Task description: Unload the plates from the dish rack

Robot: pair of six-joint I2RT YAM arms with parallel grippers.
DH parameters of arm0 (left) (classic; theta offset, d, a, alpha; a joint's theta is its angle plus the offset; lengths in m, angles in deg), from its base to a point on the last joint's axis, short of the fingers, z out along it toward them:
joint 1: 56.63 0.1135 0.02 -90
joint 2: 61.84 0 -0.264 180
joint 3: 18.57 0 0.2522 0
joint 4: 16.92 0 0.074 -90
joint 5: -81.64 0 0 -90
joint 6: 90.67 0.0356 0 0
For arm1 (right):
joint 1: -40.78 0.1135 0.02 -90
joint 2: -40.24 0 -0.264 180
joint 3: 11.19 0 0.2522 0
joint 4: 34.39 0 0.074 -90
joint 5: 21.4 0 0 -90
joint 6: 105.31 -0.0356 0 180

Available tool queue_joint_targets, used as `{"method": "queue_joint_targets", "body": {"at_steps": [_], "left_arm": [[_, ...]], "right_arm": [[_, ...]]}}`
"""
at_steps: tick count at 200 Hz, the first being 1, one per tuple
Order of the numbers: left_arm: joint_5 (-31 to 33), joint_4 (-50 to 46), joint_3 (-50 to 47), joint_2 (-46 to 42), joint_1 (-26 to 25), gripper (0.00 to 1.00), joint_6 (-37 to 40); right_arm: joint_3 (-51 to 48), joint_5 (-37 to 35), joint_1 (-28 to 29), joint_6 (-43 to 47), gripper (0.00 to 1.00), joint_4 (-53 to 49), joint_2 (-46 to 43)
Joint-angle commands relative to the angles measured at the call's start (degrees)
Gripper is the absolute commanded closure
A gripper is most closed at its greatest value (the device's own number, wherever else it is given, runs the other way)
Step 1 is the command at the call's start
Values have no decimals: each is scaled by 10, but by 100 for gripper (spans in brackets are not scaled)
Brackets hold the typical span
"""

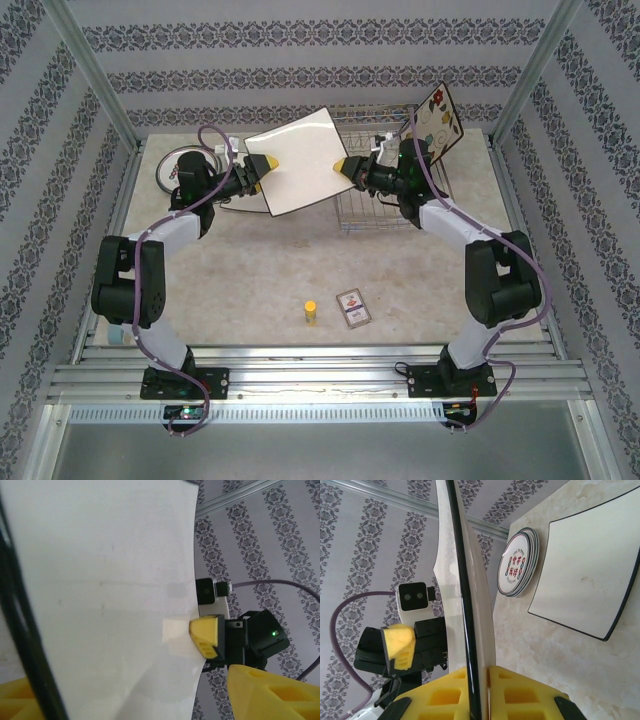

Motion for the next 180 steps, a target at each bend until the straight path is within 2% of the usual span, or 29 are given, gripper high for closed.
{"method": "queue_joint_targets", "body": {"at_steps": [1,40,60,70,94,114,126,143,180], "left_arm": [[-24,50,-6,7,-6,32,-11],[-34,39,-6,-2,-5,38,-9],[-36,18,-3,-8,-5,46,1],[-35,2,0,-12,-5,54,9],[-35,-27,6,-16,-4,61,25],[-32,-46,10,-17,-4,83,38],[-31,-57,12,-16,-4,88,44],[-29,-62,15,-14,-4,100,49],[-18,-57,13,-19,-4,100,52]], "right_arm": [[56,44,1,-8,100,92,-6],[92,87,-6,-3,100,69,23],[98,93,-12,-1,100,63,30],[99,95,-14,-1,100,63,32],[103,100,-17,1,100,60,39],[106,105,-17,1,100,58,45],[107,109,-18,1,100,57,47],[108,115,-17,3,100,55,49],[113,119,-20,10,100,38,55]]}}
